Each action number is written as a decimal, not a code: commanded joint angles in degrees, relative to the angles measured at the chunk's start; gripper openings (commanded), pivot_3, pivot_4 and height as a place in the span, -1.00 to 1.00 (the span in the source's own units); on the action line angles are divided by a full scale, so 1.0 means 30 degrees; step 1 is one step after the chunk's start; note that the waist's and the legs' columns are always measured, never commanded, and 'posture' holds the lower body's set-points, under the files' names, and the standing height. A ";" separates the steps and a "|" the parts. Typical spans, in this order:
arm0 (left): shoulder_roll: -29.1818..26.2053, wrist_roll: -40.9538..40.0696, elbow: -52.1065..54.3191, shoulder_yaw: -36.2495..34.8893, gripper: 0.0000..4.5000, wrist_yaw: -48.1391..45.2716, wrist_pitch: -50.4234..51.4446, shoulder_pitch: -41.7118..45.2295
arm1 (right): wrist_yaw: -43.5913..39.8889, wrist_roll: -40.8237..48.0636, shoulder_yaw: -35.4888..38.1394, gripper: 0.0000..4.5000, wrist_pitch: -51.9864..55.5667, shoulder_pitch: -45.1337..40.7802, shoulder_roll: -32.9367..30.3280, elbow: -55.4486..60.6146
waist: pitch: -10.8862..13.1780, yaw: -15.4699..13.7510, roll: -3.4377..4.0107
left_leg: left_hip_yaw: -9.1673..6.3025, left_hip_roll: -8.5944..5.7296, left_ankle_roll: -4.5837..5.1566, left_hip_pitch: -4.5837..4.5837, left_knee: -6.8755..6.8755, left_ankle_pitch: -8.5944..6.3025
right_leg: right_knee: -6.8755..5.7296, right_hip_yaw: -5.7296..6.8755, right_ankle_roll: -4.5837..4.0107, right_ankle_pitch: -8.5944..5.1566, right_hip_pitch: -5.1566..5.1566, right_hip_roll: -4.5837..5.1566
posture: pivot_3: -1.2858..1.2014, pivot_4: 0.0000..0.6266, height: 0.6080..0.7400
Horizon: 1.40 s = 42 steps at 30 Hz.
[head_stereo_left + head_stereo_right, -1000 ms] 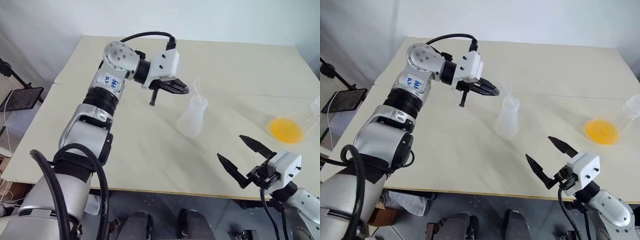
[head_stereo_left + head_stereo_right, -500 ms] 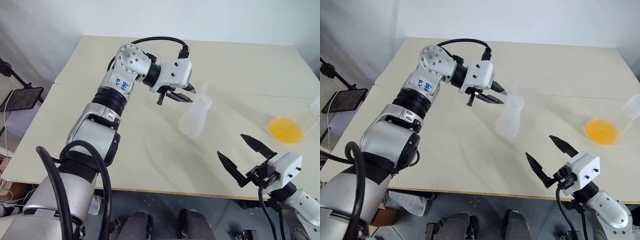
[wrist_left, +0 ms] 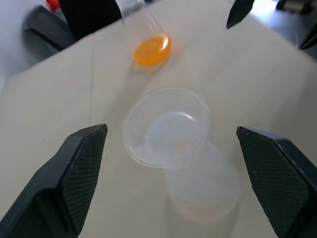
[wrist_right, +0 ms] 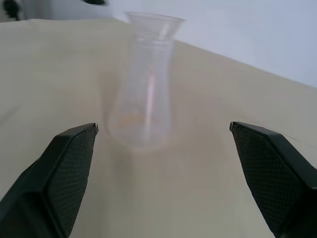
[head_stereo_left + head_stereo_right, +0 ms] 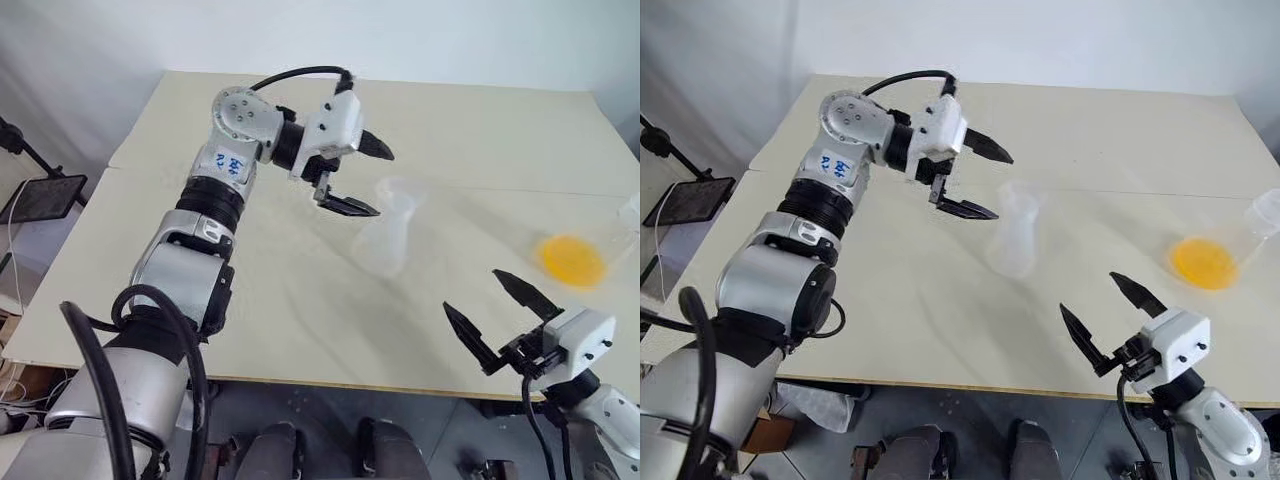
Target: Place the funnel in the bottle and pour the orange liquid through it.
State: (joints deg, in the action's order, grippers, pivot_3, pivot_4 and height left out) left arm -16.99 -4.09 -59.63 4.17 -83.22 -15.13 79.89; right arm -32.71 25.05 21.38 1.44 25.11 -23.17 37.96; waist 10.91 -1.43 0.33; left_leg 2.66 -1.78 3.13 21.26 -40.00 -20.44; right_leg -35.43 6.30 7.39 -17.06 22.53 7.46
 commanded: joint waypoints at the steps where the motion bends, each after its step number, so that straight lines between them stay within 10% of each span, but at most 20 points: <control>1: -0.1330 -0.1678 0.1184 -0.1545 0.98 -0.0680 0.0514 -0.2122 | 0.0950 0.0630 0.1931 1.00 -0.1155 0.1316 0.1115 0.0966 | -0.0009 0.0067 0.0014 | -0.0001 0.0002 0.0000 -0.0004 0.0002 0.0000 | -0.0004 -0.0002 0.0000 -0.0001 0.0002 0.0000 | 0.03 -0.52 1.00; 16: -0.4454 -0.5052 1.0416 -0.4617 0.98 0.3554 0.6261 -1.2726 | 0.4224 0.1777 0.7184 1.00 -0.6212 0.4072 0.6846 -0.3038 | -0.0023 0.0032 0.0028 | -0.0120 -0.0015 -0.0019 -0.0029 -0.0001 -0.0011 | -0.0036 -0.0161 -0.0006 -0.0002 -0.0030 0.0034 | 0.03 -0.52 1.00; 33: -0.4590 -0.6420 1.4723 -0.4379 0.98 0.5081 0.8975 -1.4784 | 0.5994 0.5285 0.7887 1.00 0.1255 -0.6248 -0.3583 -0.9907 | -0.0051 0.0380 0.0095 | -0.0116 -0.0013 -0.0020 -0.0036 -0.0011 -0.0005 | -0.0061 -0.0146 -0.0029 -0.0014 -0.0031 0.0038 | 0.03 -0.52 1.00; 42: -0.4618 -0.6498 1.5343 -0.4308 0.98 0.5471 0.8864 -1.5104 | 0.4915 0.3980 0.5732 1.00 0.3119 -0.9896 -0.5018 -1.2976 | -0.0051 0.0366 0.0096 | -0.0086 -0.0010 -0.0012 -0.0029 -0.0010 0.0000 | -0.0057 -0.0113 -0.0025 -0.0012 -0.0028 0.0036 | 0.03 -0.52 1.00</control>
State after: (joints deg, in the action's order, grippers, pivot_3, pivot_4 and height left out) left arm -30.18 -22.34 -16.01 -8.28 -67.09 11.93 34.98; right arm -17.31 37.95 38.03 11.16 -4.25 -36.68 -0.91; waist 10.75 -0.33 0.62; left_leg 2.40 -1.81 3.10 21.19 -40.03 -20.44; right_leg -35.60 5.96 7.32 -17.09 22.45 7.58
